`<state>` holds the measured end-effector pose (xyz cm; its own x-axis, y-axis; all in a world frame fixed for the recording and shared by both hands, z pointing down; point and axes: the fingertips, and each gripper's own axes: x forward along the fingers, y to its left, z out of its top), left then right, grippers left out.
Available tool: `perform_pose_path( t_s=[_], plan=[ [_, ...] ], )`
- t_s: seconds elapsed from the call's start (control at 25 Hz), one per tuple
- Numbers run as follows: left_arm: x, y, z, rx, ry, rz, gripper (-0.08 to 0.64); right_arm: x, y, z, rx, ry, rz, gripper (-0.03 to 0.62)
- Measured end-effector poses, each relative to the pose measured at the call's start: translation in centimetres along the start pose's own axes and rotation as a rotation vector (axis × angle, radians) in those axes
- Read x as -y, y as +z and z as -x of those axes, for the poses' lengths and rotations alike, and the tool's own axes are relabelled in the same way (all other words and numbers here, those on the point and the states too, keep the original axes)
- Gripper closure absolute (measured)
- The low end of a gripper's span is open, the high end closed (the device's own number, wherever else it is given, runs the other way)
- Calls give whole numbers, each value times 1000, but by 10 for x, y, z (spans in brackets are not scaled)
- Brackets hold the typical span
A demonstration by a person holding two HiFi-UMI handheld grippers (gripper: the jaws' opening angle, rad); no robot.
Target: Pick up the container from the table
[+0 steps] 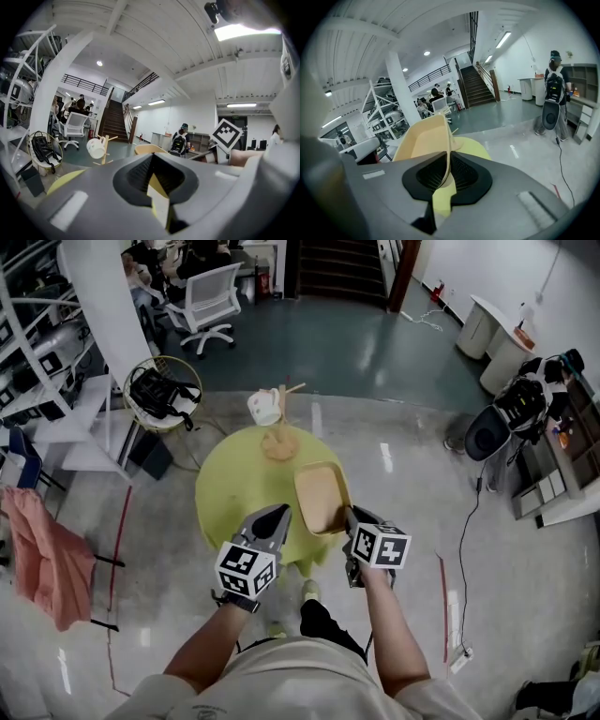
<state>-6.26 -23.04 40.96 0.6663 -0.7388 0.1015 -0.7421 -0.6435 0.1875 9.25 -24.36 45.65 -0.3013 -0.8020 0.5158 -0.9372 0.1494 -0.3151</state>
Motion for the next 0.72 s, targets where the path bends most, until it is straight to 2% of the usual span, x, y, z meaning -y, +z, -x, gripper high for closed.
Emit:
perform_pose_path(
  t_s=[0.72],
  plan=[
    [13, 12, 24, 40, 18, -19, 554, -20, -1, 24, 19, 25, 31, 558]
  ],
)
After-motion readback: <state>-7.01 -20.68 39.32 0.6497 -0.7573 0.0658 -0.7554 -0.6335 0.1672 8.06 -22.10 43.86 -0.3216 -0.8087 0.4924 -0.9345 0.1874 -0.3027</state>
